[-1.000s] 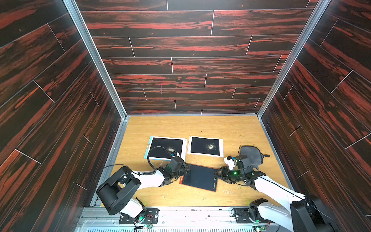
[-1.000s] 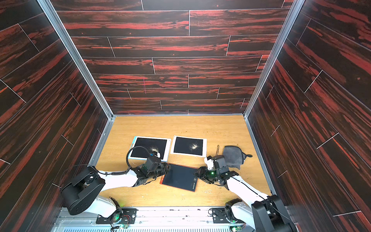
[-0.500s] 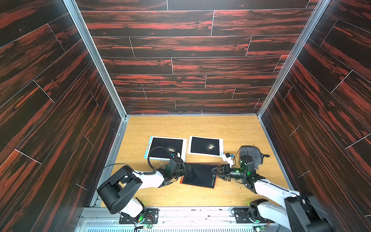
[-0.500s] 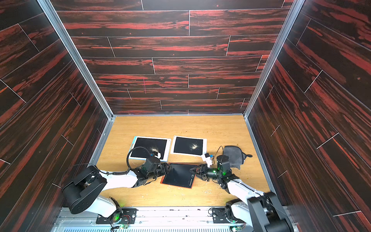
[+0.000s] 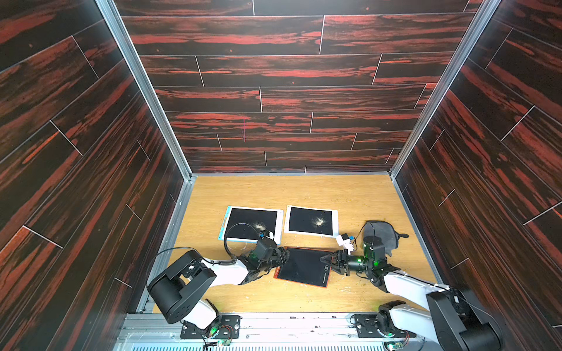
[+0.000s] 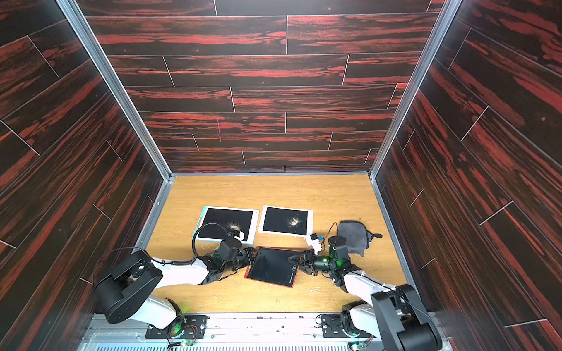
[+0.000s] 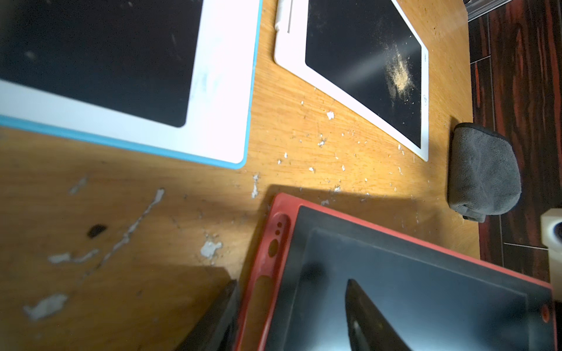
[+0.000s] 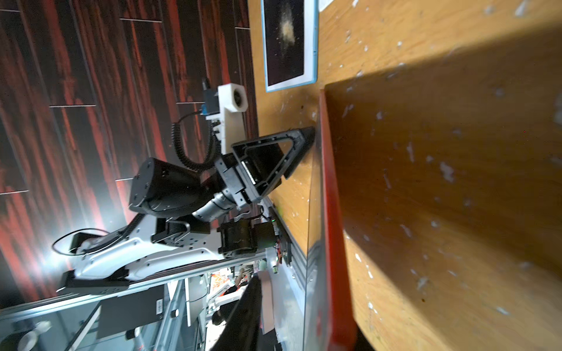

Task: Wipe the drawing tablet
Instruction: Pick up the drawing tablet from the center of the board.

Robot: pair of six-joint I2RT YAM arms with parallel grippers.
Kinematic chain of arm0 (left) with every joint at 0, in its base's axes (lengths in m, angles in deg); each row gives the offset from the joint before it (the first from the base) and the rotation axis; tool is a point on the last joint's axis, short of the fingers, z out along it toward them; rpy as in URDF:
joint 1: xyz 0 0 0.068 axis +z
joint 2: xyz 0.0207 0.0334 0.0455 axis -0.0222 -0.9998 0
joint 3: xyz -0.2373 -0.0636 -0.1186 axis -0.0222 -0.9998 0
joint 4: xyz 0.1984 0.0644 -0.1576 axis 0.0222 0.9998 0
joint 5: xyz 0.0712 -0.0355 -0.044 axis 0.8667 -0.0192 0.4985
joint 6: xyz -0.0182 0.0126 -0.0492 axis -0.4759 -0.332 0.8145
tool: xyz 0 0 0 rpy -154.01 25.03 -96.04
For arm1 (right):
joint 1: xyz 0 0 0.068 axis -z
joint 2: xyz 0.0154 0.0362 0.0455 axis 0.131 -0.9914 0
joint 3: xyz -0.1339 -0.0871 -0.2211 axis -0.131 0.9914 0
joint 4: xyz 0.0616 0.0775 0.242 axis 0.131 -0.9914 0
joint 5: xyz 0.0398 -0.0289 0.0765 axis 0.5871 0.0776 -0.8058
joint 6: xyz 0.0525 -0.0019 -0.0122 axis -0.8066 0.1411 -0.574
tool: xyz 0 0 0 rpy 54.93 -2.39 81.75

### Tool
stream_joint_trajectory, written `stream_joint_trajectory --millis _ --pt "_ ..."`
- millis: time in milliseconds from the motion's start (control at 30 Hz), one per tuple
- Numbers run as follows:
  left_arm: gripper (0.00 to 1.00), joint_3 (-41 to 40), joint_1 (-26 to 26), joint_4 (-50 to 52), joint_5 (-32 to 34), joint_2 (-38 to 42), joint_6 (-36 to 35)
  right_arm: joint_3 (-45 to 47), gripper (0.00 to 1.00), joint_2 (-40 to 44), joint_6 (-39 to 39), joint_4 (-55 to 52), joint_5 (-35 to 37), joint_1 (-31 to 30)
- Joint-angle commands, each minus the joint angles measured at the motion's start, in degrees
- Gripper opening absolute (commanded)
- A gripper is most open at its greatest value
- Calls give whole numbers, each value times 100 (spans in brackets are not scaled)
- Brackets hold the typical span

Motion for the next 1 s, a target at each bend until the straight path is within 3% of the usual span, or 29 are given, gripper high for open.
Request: stream_joint_trajectory --millis 0,267,333,500,967 --pt "57 -275 -7 870 -77 -56 8 -182 34 180 618 -931 224 74" --pt "57 -292 8 887 -69 -46 0 -232 33 251 800 -1273 308 133" --pt "57 -299 15 892 -73 -38 0 -267 27 283 891 -1420 373 145" --pt "57 -283 12 892 -73 -47 -1 -270 25 313 886 -1421 343 162" --pt "57 -253 13 905 -75 -86 -1 -341 25 602 1134 -1894 427 308"
